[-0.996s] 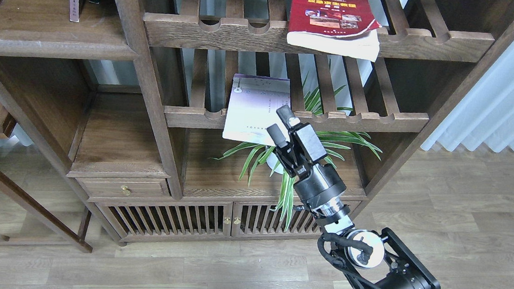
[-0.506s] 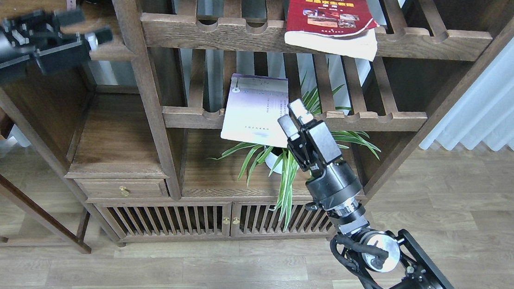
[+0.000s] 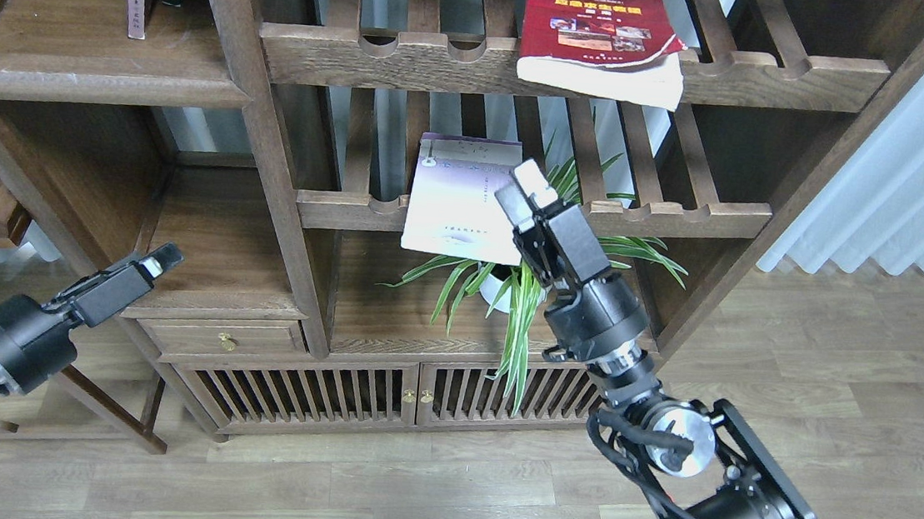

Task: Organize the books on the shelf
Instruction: 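Raise the right gripper to the red book on the upper shelf and grasp it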

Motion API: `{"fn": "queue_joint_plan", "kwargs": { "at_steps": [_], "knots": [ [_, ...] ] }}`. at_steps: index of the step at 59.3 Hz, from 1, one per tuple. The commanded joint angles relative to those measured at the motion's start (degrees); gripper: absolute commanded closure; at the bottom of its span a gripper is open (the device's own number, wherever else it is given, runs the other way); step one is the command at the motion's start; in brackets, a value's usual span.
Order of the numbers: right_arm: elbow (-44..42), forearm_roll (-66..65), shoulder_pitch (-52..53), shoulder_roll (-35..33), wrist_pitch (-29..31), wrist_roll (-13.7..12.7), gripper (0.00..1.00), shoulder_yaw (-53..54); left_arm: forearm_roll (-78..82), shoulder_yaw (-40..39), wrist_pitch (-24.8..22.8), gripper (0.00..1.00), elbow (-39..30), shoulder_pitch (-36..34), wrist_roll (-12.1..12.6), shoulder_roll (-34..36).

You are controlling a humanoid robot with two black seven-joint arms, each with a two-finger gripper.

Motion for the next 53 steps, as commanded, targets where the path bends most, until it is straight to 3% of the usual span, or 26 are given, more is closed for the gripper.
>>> {"fn": "queue_joint_plan", "kwargs": {
  "at_steps": [1, 10, 53],
  "knots": [
    [-0.45, 0.28, 6.27, -0.01, -11.86, 2.72, 0.01, 0.37, -0.49, -1.86, 0.00, 0.00, 2.84, 0.39, -0.13, -1.08],
    [-2.91, 0.28, 8.91, -0.01, -21.26, 4.13, 0.01, 0.55, -0.58, -1.86, 0.00, 0.00, 6.25, 0.57, -0.13, -2.74],
    [-3.26, 0.72, 12.25, -0.01, -20.14, 5.10, 0.01, 5.47, -0.58, -4.06, 0.00, 0.00, 8.38, 0.39, -0.13, -2.92]
  ]
}}
